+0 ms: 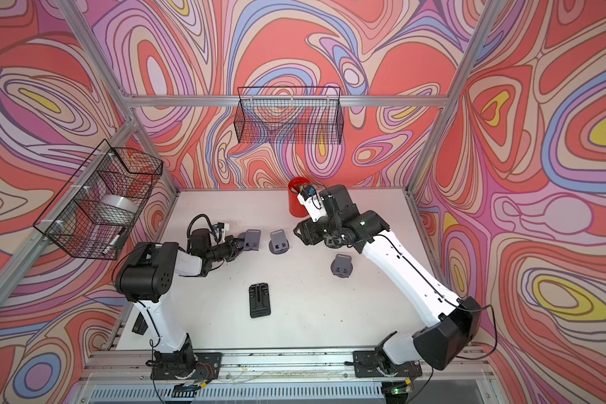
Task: Open the phone stand
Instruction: Place the phone stand at the center of the board.
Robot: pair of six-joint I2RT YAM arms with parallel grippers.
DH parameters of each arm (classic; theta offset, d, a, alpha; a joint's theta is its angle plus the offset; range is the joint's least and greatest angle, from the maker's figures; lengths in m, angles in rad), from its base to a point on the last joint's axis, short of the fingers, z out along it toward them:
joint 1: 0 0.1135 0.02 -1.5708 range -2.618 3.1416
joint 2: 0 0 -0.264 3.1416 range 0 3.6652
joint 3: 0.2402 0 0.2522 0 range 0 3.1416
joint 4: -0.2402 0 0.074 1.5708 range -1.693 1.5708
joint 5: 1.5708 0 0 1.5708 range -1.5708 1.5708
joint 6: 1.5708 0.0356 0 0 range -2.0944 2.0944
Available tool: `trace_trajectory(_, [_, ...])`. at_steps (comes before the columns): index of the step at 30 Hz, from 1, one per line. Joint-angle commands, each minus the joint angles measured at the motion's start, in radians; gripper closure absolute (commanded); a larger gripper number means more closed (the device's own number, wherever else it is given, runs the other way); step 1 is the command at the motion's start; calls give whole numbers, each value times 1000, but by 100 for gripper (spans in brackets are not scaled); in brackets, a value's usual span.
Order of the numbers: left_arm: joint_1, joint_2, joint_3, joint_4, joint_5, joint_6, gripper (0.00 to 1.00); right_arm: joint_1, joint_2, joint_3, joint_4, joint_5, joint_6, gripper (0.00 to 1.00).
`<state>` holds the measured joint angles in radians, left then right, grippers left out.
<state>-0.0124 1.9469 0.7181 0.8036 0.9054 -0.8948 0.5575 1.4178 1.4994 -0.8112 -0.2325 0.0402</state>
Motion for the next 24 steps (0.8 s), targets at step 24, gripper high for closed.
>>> trace_trajectory(24, [2, -34, 177, -573, -118, 327, 65, -19, -39, -77, 52, -35, 15, 36])
